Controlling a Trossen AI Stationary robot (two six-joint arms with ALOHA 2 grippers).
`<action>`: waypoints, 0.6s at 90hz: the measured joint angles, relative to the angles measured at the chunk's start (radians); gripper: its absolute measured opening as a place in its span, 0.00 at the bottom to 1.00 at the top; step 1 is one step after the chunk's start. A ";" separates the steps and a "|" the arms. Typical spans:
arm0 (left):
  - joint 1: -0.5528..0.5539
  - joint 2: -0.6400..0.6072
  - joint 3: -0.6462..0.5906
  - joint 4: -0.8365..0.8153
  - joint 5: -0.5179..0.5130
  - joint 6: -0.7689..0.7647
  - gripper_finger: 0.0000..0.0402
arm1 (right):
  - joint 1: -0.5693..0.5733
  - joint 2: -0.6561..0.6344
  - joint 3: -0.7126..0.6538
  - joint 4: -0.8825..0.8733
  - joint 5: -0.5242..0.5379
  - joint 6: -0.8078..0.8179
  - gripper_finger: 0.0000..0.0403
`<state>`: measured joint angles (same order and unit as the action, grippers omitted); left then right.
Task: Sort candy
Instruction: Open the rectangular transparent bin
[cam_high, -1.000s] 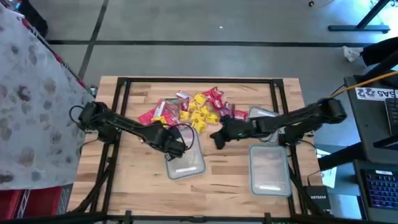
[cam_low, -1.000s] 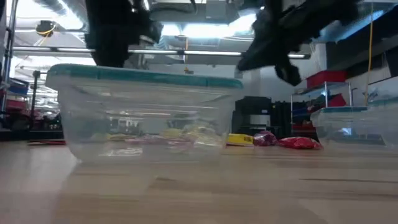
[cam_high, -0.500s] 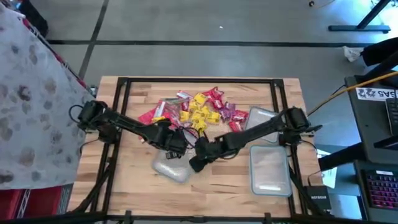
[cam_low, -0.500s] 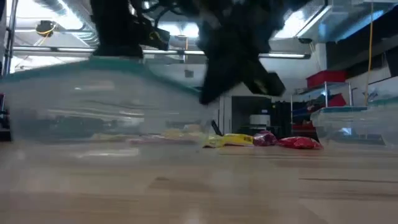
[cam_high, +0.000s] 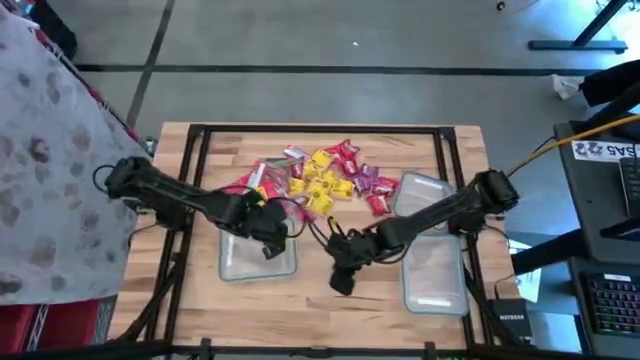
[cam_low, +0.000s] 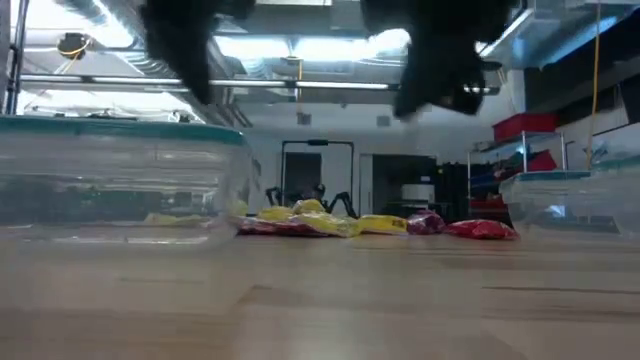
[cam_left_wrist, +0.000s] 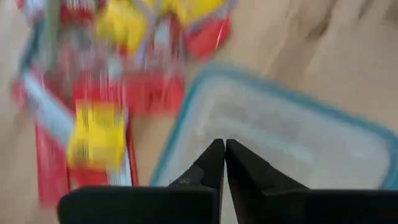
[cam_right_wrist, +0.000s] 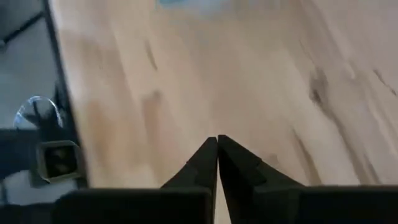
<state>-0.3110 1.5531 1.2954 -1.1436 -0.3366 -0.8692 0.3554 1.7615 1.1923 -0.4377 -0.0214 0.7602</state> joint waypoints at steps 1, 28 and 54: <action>-0.004 0.000 0.000 -0.012 0.008 -0.019 0.00 | 0.000 -0.001 -0.010 0.006 -0.003 -0.005 0.00; -0.111 0.006 -0.186 0.154 0.156 -0.296 0.00 | -0.001 -0.003 -0.148 0.238 -0.142 -0.010 0.00; 0.005 0.017 -0.336 0.749 0.124 -0.218 0.00 | 0.000 -0.042 -0.064 0.137 -0.085 0.052 0.00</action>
<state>-0.3056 1.5701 0.9596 -0.3947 -0.2128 -1.0870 0.3554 1.7200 1.1283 -0.3003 -0.1061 0.8124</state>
